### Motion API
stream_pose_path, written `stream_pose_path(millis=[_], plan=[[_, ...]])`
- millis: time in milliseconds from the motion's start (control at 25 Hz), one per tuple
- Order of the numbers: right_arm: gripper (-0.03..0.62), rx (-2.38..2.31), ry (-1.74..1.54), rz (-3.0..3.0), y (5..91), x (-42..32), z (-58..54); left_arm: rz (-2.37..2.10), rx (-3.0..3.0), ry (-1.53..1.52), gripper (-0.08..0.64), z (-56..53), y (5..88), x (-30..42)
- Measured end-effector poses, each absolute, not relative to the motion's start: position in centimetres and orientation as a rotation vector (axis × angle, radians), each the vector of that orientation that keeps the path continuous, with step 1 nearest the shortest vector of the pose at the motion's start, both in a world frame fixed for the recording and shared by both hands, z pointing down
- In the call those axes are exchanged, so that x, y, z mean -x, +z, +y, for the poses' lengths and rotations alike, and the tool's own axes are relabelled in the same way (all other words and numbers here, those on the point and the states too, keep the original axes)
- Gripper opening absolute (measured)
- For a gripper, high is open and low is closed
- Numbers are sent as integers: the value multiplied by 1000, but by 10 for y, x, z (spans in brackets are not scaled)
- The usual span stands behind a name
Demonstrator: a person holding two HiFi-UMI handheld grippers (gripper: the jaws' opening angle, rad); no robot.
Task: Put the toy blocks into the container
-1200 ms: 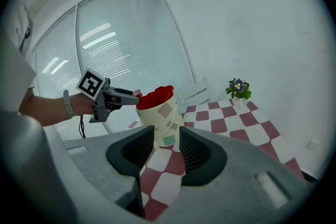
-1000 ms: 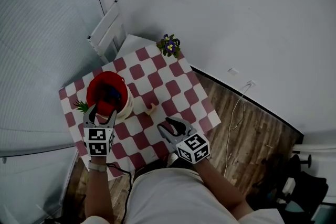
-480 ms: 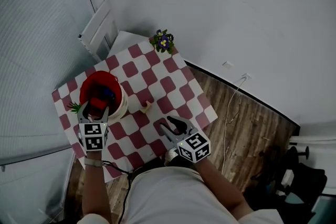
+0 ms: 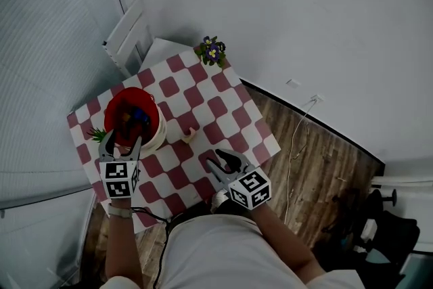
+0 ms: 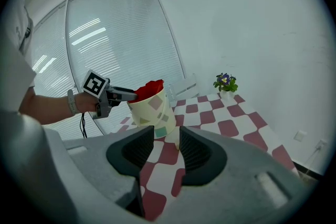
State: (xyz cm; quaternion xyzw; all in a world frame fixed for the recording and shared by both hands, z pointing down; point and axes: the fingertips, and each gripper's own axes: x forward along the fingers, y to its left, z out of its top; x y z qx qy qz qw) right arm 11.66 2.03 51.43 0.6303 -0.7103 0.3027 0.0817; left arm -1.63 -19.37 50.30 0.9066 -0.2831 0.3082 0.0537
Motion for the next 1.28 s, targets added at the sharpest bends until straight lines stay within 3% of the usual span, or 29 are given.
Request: stream_pose_path(millis=[400,1280], plan=[[137,-1832,848,-2107,522,-96,6,-804,-2765,762,293,-168,488,35],[264,-1559,773,-2019,587,-118,-54,-1057,-2451,756,293,-106,529,101]])
